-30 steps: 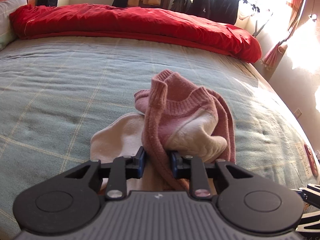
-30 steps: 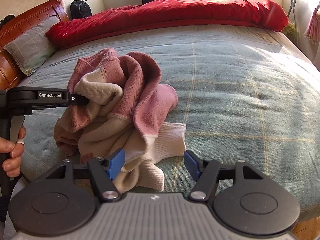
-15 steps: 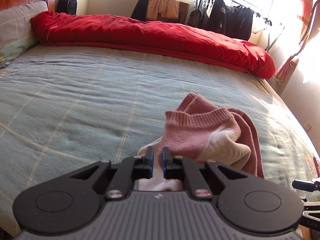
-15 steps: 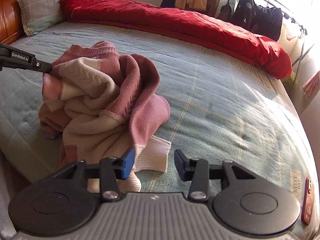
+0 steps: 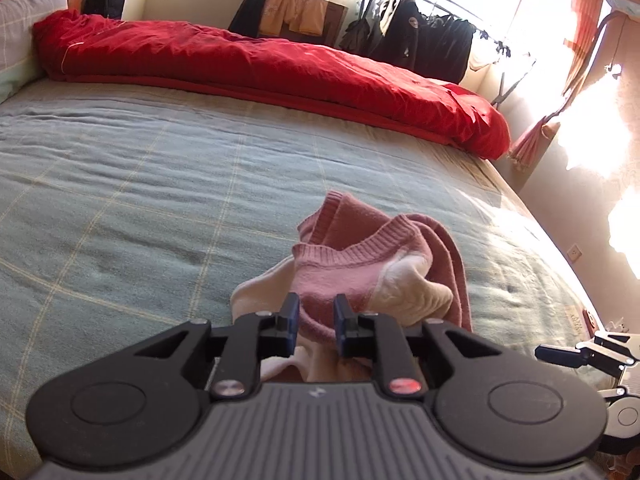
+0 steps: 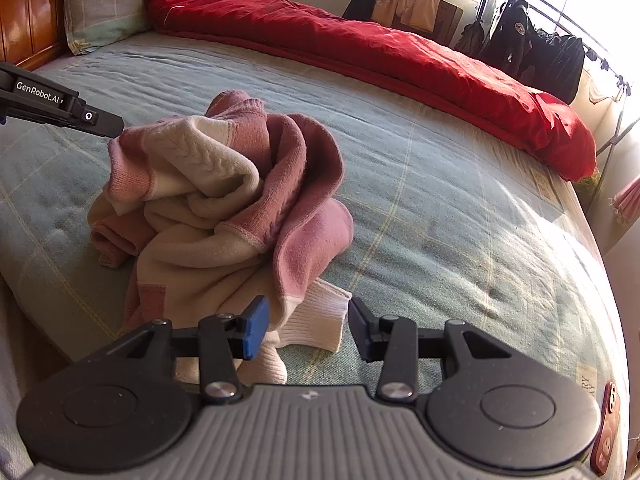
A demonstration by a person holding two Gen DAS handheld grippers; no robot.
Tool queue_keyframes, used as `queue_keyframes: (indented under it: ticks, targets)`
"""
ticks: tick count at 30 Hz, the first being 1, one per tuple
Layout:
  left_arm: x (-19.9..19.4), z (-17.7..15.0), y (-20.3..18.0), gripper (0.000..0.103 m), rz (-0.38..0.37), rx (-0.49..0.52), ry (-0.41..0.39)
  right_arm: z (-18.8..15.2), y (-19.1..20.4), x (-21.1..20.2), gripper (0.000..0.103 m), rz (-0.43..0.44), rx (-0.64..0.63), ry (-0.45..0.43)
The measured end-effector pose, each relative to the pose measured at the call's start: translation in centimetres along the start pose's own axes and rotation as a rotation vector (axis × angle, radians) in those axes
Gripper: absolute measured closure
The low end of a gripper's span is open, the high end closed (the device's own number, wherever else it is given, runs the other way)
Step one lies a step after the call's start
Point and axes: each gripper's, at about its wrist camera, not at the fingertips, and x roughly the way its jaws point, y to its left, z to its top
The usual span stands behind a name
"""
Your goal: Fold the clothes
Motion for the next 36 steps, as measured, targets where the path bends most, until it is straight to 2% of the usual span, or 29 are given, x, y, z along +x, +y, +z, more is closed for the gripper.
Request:
queue_keyframes:
  ticks: [3,5,9,11,13,15,16,17,19,21,25,26,29,32,36]
  targets:
    - [1.0,-0.1,0.1,0.080,0.006,-0.023,0.034,-0.2,-0.3,0.0,0.054,-0.004,-0.008,0.002]
    - [1.7,-0.4,0.4,0.069,-0.023,-0.053,0.063,-0.3,-0.5,0.0,0.054,0.009,-0.005,0.004]
    - [3.0,-1.0,1.1,0.059,-0.023,-0.065,0.097,-0.4,-0.9,0.3,0.054,0.048,0.003,0.011]
    - [3.5,-0.9,1.9,0.050,-0.054,-0.113,0.101,-0.2,-1.3,0.4,0.054,0.072,0.001,0.005]
    - [3.9,-0.8,2.6,0.050,-0.098,-0.155,0.105,0.2,-1.7,0.7,0.053,0.092,0.004,0.000]
    - [4.4,-0.7,2.7,0.053,-0.142,-0.163,0.099,0.8,-2.2,1.2,0.047,0.102,0.003,-0.008]
    - [4.7,-0.6,2.8,0.066,-0.163,-0.166,0.096,1.2,-2.4,1.4,0.046,0.098,-0.004,-0.012]
    - [4.7,-0.6,2.7,0.087,-0.156,-0.160,0.092,1.6,-2.6,1.7,0.045,0.090,-0.015,-0.016]
    - [4.8,-0.5,2.4,0.089,-0.140,-0.147,0.083,2.5,-2.9,2.2,0.045,0.071,-0.041,-0.025]
    - [4.7,-0.3,2.1,0.090,-0.121,-0.124,0.064,3.4,-3.2,2.8,0.041,0.064,-0.053,-0.037]
    - [3.5,0.3,2.8,0.091,-0.107,-0.124,0.041,5.2,-3.9,4.1,0.040,0.087,-0.048,-0.049]
    - [3.3,0.4,3.0,0.091,-0.103,-0.120,0.044,5.7,-4.0,4.5,0.041,0.096,-0.048,-0.050]
    - [2.5,0.4,3.8,0.091,-0.106,-0.114,0.049,7.2,-4.4,5.7,0.054,0.132,-0.040,-0.054]
    - [2.3,0.1,4.4,0.091,-0.121,-0.116,0.060,8.8,-4.7,7.3,0.059,0.177,-0.040,-0.050]
    - [2.8,-0.6,4.7,0.091,-0.140,-0.145,0.084,10.4,-4.6,10.4,0.060,0.229,-0.023,0.005]
